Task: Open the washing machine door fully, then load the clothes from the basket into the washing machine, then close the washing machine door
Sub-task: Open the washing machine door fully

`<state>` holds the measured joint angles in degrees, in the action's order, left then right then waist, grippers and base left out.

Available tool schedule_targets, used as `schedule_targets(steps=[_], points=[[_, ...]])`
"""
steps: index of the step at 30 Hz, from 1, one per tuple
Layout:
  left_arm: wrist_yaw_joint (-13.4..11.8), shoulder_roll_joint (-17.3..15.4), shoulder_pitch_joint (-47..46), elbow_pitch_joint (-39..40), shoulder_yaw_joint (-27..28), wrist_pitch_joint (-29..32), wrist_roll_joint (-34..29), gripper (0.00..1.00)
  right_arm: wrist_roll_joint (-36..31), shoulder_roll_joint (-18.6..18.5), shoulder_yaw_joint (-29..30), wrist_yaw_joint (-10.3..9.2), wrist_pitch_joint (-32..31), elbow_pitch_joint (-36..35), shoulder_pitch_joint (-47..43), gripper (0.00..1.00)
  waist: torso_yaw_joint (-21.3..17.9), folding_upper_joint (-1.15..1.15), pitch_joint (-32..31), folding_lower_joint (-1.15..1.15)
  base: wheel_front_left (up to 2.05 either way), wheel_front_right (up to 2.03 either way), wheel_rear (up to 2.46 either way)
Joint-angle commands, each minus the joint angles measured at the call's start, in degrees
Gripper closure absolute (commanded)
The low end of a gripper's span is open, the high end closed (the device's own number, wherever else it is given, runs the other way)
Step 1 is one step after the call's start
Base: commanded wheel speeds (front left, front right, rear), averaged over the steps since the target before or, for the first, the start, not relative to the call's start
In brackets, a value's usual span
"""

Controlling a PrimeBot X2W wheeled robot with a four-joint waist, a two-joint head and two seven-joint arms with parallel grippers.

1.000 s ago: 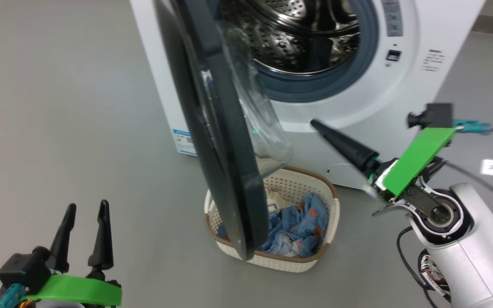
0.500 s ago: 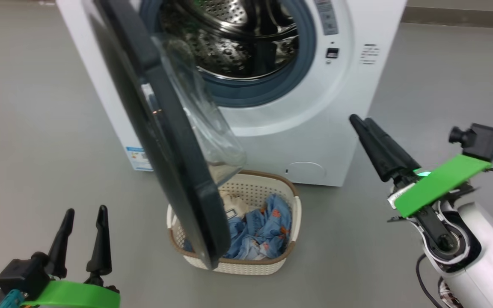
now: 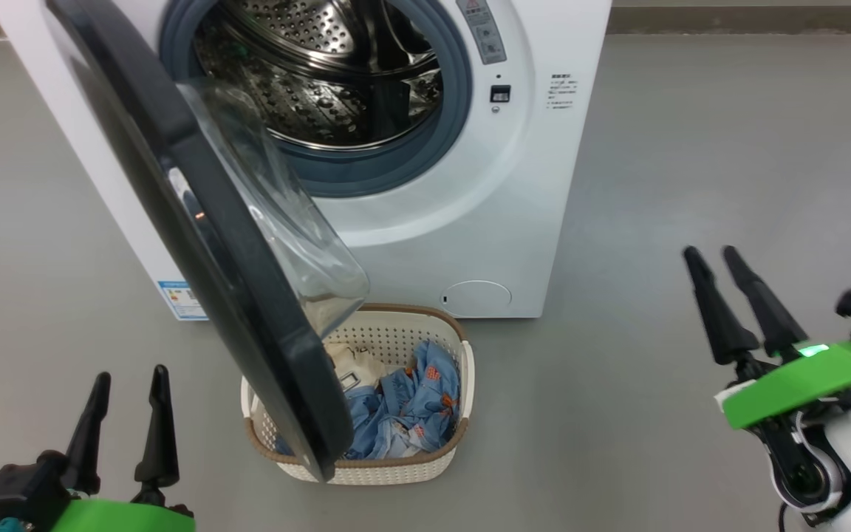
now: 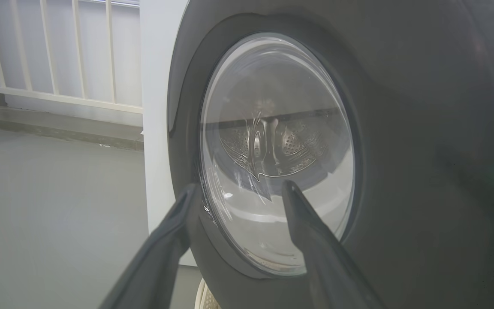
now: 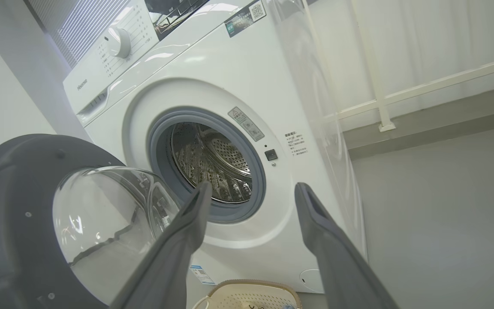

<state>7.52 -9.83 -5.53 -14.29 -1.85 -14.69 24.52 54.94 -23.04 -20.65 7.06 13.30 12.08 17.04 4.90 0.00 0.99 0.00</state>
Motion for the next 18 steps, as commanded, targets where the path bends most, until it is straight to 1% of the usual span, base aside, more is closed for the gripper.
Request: schedule_targets(steps=[1, 5, 10, 13, 18], points=[[0.0, -1.2, -0.8, 1.9, 2.2, -0.3, -0.7, 0.0, -1.3, -0.2, 0.8, 0.43, 0.9, -0.8, -1.0, 0.0, -0.4, 0.0, 0.0, 0.0, 0.0, 0.0, 0.0], [0.0, -1.2, -0.6, 2.1, 3.0, -0.3, -0.7, 0.0, -6.8, 1.9, 5.7, 0.43, 1.5, -0.2, -4.2, 0.0, -1.1, 0.0, 0.1, 0.0, 0.0, 0.0, 0.0], [0.0, -1.2, -0.1, 2.4, 4.4, -0.3, -0.7, 0.0, -14.2, 5.6, 10.3, 0.43, 1.7, -0.1, -7.0, 0.0, -2.3, 0.0, 0.3, 0.0, 0.0, 0.0, 0.0], [0.0, -1.1, 0.0, 2.5, 4.7, -0.3, -0.9, 0.0, -18.4, 7.1, 11.4, 0.43, 1.7, 0.2, -8.1, 0.0, -2.7, 0.0, 0.4, 0.0, 0.0, 0.0, 0.0], [0.0, -1.0, -0.3, 2.8, 5.1, -0.3, -0.9, 0.0, -24.1, 8.4, 11.6, 0.43, 1.7, 0.9, -8.5, 0.0, -3.2, 0.0, 0.7, 0.0, 0.0, 0.0, 0.0]])
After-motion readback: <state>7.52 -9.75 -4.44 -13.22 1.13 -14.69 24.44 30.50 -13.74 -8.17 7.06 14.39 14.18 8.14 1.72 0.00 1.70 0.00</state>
